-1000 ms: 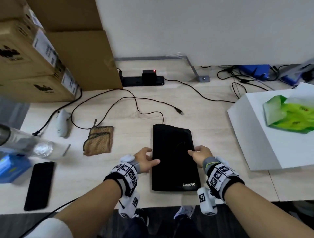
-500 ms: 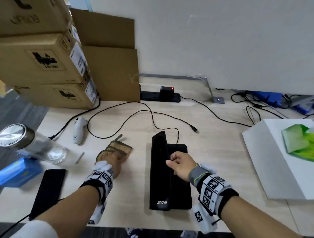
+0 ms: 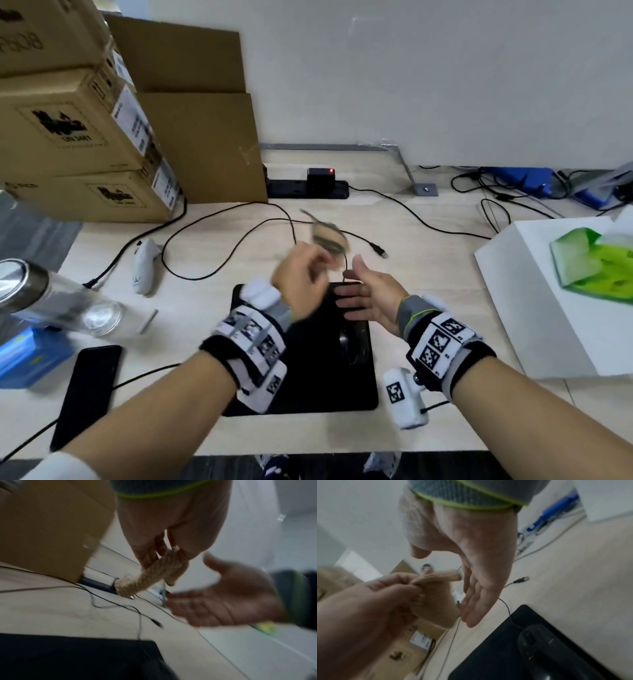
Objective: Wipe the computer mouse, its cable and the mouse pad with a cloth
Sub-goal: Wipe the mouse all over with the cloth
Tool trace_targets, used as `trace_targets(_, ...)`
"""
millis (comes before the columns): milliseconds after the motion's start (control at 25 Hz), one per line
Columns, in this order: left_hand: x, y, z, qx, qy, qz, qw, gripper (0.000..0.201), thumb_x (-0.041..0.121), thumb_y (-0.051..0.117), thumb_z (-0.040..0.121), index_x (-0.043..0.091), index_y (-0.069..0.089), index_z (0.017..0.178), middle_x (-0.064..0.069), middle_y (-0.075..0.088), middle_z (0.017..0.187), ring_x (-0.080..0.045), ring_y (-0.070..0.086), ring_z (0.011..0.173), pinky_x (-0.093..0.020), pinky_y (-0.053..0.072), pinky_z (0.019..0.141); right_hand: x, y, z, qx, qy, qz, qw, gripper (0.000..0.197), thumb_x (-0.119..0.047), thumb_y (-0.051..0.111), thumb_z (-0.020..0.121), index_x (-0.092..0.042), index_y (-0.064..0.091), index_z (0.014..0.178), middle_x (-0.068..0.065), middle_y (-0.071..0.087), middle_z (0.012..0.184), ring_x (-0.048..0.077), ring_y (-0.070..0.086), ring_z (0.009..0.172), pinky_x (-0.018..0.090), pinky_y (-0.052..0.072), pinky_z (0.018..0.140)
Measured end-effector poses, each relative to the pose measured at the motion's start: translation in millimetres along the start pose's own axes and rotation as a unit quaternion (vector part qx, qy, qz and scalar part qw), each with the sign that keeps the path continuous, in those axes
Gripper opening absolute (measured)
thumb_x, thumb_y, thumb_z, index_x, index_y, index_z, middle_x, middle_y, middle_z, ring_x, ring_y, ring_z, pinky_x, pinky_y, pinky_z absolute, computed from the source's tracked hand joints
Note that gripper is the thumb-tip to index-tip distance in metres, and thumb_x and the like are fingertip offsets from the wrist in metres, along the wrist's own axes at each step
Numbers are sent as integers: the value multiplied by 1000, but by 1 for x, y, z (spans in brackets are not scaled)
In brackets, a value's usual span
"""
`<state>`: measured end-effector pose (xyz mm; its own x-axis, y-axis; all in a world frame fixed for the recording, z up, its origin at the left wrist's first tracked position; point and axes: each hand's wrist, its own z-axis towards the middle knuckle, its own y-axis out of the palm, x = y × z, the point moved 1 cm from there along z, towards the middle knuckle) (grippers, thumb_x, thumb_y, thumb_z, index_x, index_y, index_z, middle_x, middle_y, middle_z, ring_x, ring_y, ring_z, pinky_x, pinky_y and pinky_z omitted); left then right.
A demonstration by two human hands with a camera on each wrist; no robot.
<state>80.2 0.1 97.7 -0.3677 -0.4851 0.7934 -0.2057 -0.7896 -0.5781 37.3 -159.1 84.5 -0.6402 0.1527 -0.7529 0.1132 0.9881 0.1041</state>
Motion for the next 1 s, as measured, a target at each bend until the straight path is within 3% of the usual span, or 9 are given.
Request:
trace_targets(120,10,62,-32,-174,66,-2,983,19,27,62,74,17,69,88,0,65,96,-18,58,92,-33,47,85,17,-24,8,78,-5,55,995,23,-31,63,88,-12,65,99,9,69,94,24,67,80,41,56,72)
trace_targets(240,-28,86,-53,-115,-94,25,989,43,50,66,72,22,62,105,4,57,105,-18,57,100,-35,47,90,40,-64,11,219,1,-49,975,20,-12,59,90,-5,64,108,13,70,98,31,67,88,38,57,73)
trace_targets(320,-39,111,-67,-138,-272,86,948,78,60,72,65,22,45,127,-1,50,121,-20,53,113,-38,46,97,51,-94,6,240,-1,-141,961,20,-8,58,90,-3,62,109,16,67,102,30,64,93,28,52,70)
trace_targets(400,-36,128,-80,-164,-355,136,910,107,68,74,56,19,29,139,-5,39,134,-24,43,124,-41,42,102,58,-102,2,230,-5,-222,947,25,-9,56,89,-8,59,114,11,64,105,29,61,97,27,47,79)
trace_targets(480,-23,145,-85,-145,-382,181,895,111,67,75,55,14,26,138,-7,35,136,-25,39,125,-38,41,99,64,-102,1,214,-16,-208,954,28,-12,56,88,-16,59,115,6,65,107,25,61,100,30,48,90)
trace_targets(600,-14,149,-79,-123,-415,195,880,85,51,76,63,15,34,128,-5,44,126,-25,46,112,-34,42,82,75,-111,4,198,-23,-198,960,18,-18,61,81,-27,63,96,4,70,99,28,66,92,43,53,88)
trace_targets(760,-10,117,-67,-91,-367,45,925,66,34,75,66,28,42,123,6,63,95,-11,61,78,-26,50,70,52,-114,-4,223,-96,-191,951,12,-16,62,84,-26,62,91,1,71,89,23,66,86,32,52,83)
trace_targets(920,18,92,-49,-82,-216,1,973,64,24,80,65,30,51,121,12,64,97,-5,61,85,-5,41,71,19,-79,-15,224,-179,-194,938,7,-23,63,83,-26,64,89,2,69,80,21,61,77,26,48,74)
trace_targets(1000,28,85,-42,-78,-165,-14,983,64,18,79,66,21,52,123,9,63,103,-7,61,92,-5,40,74,6,-58,-20,157,-194,-196,948,10,-27,62,84,-22,67,90,2,66,78,21,59,76,29,48,75)
